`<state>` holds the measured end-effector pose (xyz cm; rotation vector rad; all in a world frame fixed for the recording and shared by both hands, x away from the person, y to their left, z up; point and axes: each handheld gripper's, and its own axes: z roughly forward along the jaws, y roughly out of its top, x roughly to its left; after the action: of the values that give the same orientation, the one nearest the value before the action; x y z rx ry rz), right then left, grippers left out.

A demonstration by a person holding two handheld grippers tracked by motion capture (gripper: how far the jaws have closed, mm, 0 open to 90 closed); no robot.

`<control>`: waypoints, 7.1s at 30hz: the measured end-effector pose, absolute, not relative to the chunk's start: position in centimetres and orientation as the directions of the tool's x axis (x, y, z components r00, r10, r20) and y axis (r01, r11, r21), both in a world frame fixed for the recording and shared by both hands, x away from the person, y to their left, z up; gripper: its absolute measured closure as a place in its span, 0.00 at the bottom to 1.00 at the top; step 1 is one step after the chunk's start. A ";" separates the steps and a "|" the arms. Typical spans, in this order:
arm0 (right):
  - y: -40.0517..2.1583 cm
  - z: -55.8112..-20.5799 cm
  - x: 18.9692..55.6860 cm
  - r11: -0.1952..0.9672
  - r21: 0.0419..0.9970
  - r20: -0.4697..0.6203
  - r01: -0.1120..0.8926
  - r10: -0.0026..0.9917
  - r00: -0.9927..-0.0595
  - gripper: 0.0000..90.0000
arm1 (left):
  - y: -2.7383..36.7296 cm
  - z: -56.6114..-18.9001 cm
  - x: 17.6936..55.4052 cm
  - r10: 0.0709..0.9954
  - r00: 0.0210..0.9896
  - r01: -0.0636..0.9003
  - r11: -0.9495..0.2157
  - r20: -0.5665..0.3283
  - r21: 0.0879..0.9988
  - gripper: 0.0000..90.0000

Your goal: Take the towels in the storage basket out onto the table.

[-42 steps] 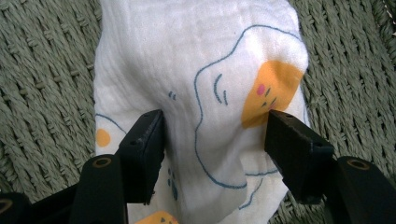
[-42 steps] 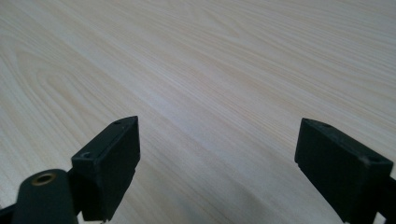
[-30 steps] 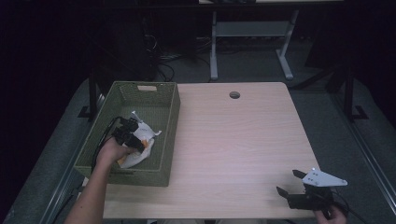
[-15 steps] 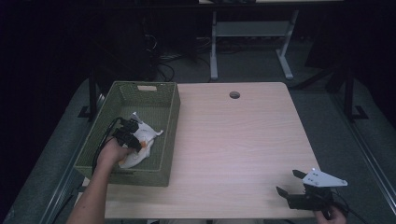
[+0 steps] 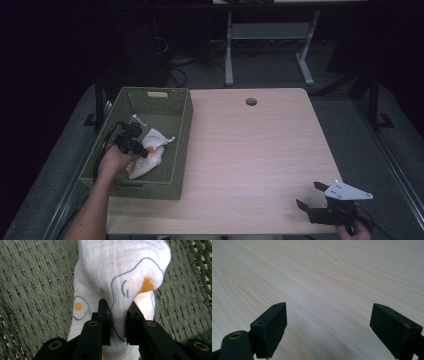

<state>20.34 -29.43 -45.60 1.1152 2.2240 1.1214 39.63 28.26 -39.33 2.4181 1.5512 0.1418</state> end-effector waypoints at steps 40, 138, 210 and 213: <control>-29.7 -45.5 20.3 0.351 0.808 -0.011 0.473 0.812 -0.584 0.15 | 32.1 -34.5 36.7 0.825 0.426 0.805 -0.160 -0.371 0.571 0.86; -29.7 -45.4 20.4 0.354 0.815 -0.010 0.458 0.800 -0.600 0.15 | 19.2 -30.6 38.4 0.487 0.680 0.693 -0.183 -0.548 0.697 0.86; -29.7 -45.5 20.5 0.349 0.816 -0.006 0.461 0.803 -0.597 0.15 | 7.3 -36.2 40.7 0.481 0.692 0.705 -0.291 -0.538 0.647 0.86; -29.7 -45.6 20.5 0.350 0.816 -0.007 0.460 0.802 -0.597 0.15 | 7.1 -36.6 40.9 0.481 0.690 0.708 -0.291 -0.541 0.644 0.86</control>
<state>20.50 -29.66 -45.56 1.1051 2.2107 1.1385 40.87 7.06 -36.61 1.9523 0.9201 -0.3008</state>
